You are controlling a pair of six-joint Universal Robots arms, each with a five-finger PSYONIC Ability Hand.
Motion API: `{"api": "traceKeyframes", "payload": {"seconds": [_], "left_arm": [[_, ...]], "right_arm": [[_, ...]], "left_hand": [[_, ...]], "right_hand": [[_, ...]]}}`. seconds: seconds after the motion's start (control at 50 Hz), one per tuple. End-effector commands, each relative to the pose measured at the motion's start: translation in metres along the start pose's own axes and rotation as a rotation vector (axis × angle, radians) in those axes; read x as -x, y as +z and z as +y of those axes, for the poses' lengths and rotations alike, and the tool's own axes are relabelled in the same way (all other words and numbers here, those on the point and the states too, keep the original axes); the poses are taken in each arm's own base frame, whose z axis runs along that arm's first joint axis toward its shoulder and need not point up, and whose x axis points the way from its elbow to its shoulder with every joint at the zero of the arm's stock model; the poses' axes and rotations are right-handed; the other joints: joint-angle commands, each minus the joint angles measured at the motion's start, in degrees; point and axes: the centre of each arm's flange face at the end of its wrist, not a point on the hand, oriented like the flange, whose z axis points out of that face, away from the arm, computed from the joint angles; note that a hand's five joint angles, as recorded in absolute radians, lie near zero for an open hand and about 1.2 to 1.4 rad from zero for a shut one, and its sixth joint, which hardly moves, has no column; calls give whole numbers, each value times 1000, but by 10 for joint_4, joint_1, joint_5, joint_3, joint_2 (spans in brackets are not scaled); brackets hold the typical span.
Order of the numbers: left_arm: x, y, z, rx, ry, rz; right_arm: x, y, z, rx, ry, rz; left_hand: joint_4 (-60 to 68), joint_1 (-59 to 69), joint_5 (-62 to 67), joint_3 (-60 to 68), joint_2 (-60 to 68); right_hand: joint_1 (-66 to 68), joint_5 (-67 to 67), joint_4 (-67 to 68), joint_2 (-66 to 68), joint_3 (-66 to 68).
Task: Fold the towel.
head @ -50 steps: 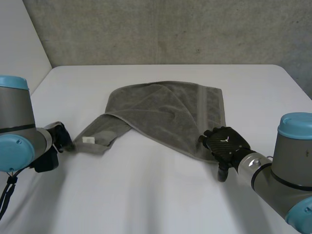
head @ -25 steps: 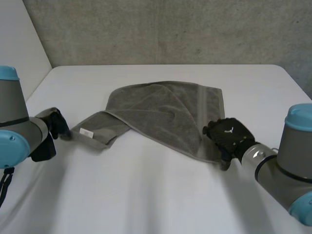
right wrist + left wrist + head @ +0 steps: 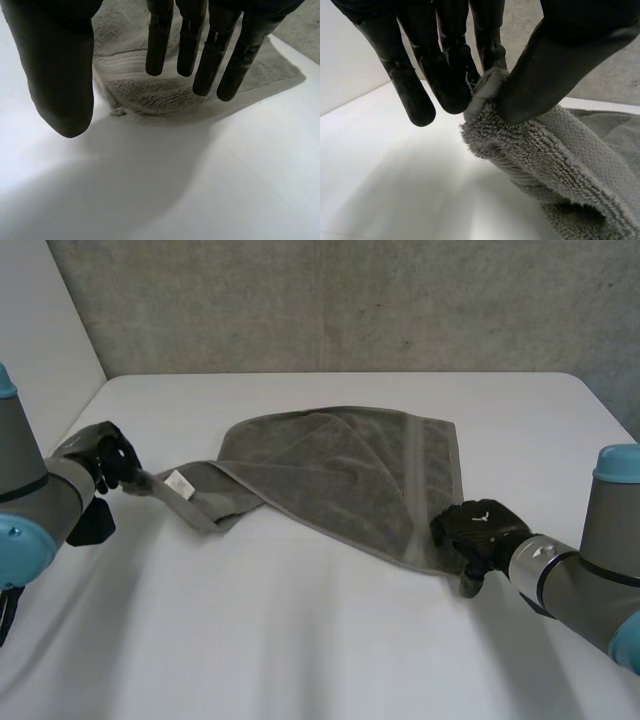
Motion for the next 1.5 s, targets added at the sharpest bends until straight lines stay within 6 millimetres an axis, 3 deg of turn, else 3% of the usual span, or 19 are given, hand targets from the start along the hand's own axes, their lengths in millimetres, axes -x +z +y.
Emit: {"api": "traceKeyframes", "payload": {"seconds": [0.02,0.16,0.58,0.68,0.7,0.9,0.96,0.98,1.0,1.02,1.06,1.1,1.12,1.14,1.22,1.24,1.26,1.36,1.5], "left_arm": [[0,1,8,14,53,23],[1,0,11,23,71,22],[3,0,16,37,74,17],[3,0,17,40,74,16],[3,0,17,40,74,16],[-4,-4,7,13,76,46],[-9,-8,2,-5,78,66],[-15,-12,-7,-30,77,93],[-21,-17,-17,-59,76,125],[-21,-17,-17,-60,76,126],[-33,-32,-42,-132,73,194],[-38,-40,-57,-175,72,225],[-42,-49,-72,-219,71,249],[-42,-49,-72,-219,71,249],[-50,-66,-97,-303,69,286],[-54,-77,-110,-344,69,307],[-57,-88,-122,-381,70,323],[-67,-114,-143,-439,84,393],[-81,-143,-158,-498,135,550]], "right_arm": [[1,4,4,-4,-3,1],[-1,12,6,-44,-23,24],[0,18,13,-25,-34,22],[0,18,12,-27,-34,23],[0,18,11,-33,-31,26],[-5,11,-4,-82,-23,40],[-14,5,-20,-129,-10,70],[-20,-1,-34,-169,2,91],[-20,-1,-35,-170,2,92],[-27,-11,-52,-215,20,109],[-33,-24,-71,-266,50,123],[-37,-51,-104,-356,107,98],[-37,-51,-104,-356,107,98],[-37,-51,-104,-356,107,98],[-46,-82,-139,-439,151,53],[-52,-97,-152,-481,142,72],[-52,-97,-152,-482,142,72],[-68,-161,-203,-654,76,163],[-82,-199,-231,-714,44,224]], "left_hand": [[22,74,67,37,39],[22,74,67,37,39],[22,74,67,37,39],[22,74,67,37,39],[22,74,67,37,39],[22,74,67,37,39],[22,74,67,37,39],[22,74,67,37,39],[22,74,67,37,39],[22,74,67,37,39],[22,74,67,37,39],[22,74,67,37,39],[22,74,67,37,39],[22,74,67,37,39],[22,74,67,37,39],[22,74,67,37,39],[22,74,67,37,39],[22,74,67,37,39],[22,74,67,37,39]], "right_hand": [[18,17,24,26,21],[138,136,144,145,140],[116,115,122,123,118],[348,347,354,356,351],[488,486,493,495,490],[489,487,495,496,491],[489,487,495,496,491],[489,487,495,496,491],[489,487,495,496,491],[489,487,495,496,491],[489,487,495,496,491],[489,487,495,496,491],[489,487,495,496,491],[489,487,495,496,491],[489,487,495,496,491],[489,487,495,496,491],[489,487,495,496,491],[489,487,495,496,491],[489,487,495,496,491]]}}
